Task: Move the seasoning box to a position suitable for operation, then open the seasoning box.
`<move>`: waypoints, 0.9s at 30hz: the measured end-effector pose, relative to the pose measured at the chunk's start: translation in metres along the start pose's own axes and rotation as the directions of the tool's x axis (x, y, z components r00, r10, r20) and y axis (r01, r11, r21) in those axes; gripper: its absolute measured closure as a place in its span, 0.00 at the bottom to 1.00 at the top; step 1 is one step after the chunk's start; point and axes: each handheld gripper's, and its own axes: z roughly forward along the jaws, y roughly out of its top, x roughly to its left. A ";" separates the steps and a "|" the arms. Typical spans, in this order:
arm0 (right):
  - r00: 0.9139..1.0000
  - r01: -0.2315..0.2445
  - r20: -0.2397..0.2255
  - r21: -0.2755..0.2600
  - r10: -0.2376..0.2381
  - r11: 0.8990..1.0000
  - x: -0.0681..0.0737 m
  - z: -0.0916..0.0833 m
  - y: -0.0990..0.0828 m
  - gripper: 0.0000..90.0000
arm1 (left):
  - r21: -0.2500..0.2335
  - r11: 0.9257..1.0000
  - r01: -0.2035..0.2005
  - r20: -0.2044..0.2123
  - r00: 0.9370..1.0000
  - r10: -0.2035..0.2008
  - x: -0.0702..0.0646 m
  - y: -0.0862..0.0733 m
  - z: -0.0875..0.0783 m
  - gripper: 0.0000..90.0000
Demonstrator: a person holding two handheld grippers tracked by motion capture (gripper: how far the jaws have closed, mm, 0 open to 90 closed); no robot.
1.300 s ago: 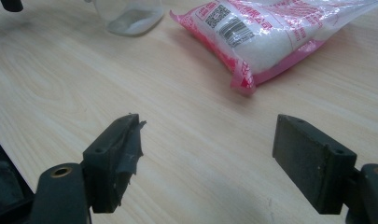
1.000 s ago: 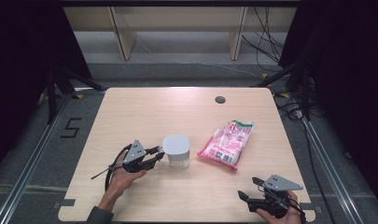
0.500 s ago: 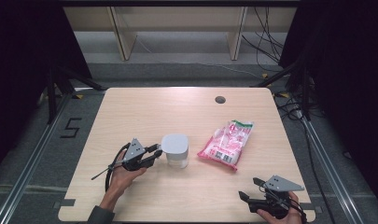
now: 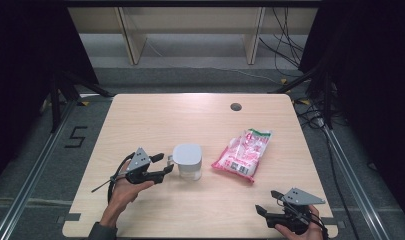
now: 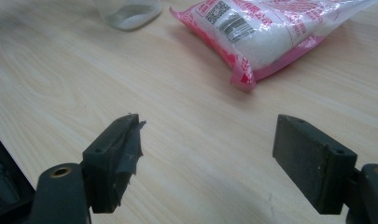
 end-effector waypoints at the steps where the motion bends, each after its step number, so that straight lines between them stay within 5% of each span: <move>1: 1.000 0.003 0.002 0.002 -0.003 1.000 0.000 0.000 0.000 0.27 | 0.001 1.000 0.003 0.002 1.000 -0.003 0.000 0.001 -0.002 0.46; 4: 1.000 0.002 -0.007 0.014 -0.002 1.000 0.002 0.000 0.000 0.27 | -0.002 1.000 0.013 0.003 1.000 -0.013 -0.003 0.006 -0.007 0.46; 5: 1.000 -0.020 -0.004 0.013 0.020 1.000 0.003 0.001 0.000 0.27 | 0.002 1.000 -0.018 -0.006 1.000 0.018 -0.004 0.008 -0.010 0.51; 9: 1.000 -0.021 -0.010 0.025 0.022 0.999 0.003 0.000 0.001 0.27 | -0.011 0.999 -0.039 -0.004 0.999 0.039 -0.006 0.012 -0.013 0.59; 12: 1.000 0.021 -0.008 0.019 -0.021 1.000 0.000 0.002 0.001 0.27 | -0.026 0.997 -0.069 -0.040 0.997 0.068 -0.009 0.013 -0.019 0.75; 15: 1.000 -0.010 -0.014 0.017 0.010 1.000 0.003 0.004 0.000 0.27 | -0.038 0.997 -0.067 -0.066 0.996 0.064 -0.013 0.018 -0.022 0.89; 27: 1.000 -0.010 -0.010 0.022 0.011 1.000 0.003 0.007 0.001 0.26 | -0.084 0.994 -0.066 -0.072 0.996 0.060 -0.018 0.036 -0.021 0.99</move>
